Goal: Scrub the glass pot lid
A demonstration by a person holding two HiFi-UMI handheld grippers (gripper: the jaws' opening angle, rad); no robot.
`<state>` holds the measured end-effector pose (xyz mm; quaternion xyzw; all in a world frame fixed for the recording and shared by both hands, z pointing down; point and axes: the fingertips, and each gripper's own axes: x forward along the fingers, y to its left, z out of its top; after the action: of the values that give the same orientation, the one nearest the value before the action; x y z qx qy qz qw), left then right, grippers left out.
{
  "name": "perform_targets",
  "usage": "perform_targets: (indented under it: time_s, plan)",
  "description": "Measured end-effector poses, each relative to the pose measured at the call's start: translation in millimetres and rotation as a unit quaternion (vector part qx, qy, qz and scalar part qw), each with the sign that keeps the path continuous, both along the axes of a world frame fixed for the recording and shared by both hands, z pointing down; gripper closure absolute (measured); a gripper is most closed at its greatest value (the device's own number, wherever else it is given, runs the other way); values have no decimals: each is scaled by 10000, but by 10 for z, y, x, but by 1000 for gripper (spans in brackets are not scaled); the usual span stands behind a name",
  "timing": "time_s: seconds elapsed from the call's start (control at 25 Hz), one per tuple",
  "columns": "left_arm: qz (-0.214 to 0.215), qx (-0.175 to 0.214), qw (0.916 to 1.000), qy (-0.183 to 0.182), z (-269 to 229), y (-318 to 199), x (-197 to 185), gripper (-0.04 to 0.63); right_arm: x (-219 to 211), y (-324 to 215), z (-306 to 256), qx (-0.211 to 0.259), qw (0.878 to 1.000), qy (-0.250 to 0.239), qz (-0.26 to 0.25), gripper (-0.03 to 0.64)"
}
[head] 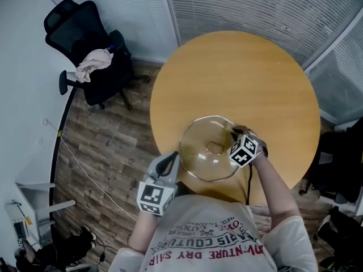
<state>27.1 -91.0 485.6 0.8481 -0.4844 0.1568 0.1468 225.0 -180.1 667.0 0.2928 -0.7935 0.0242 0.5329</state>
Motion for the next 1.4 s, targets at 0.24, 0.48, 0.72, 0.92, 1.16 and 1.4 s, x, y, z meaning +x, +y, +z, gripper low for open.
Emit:
perform_targets:
  time_s: [0.24, 0.48, 0.72, 0.92, 1.16, 1.4]
  plan:
    - [-160, -47, 9999, -1, 49, -5, -73, 586, -120, -54, 138, -77, 9982, 226, -556, 563]
    - [-83, -57, 9999, 31, 59, -73, -151, 588, -100, 7, 180, -167, 9974, 329, -613, 563]
    - [179, 116, 9996, 169, -37, -131, -105, 588, 38, 143, 186, -137, 9985, 408, -336, 563]
    - [465, 230, 9983, 267, -110, -144, -88, 588, 77, 313, 192, -122, 9985, 517, -160, 563]
    - [814, 264, 9958, 336, -158, -155, -58, 586, 116, 546, 160, -93, 9984, 522, 198, 563]
    - [1303, 447, 9890, 532, -289, -103, -11, 586, 116, 823, 140, -135, 9962, 503, 694, 563]
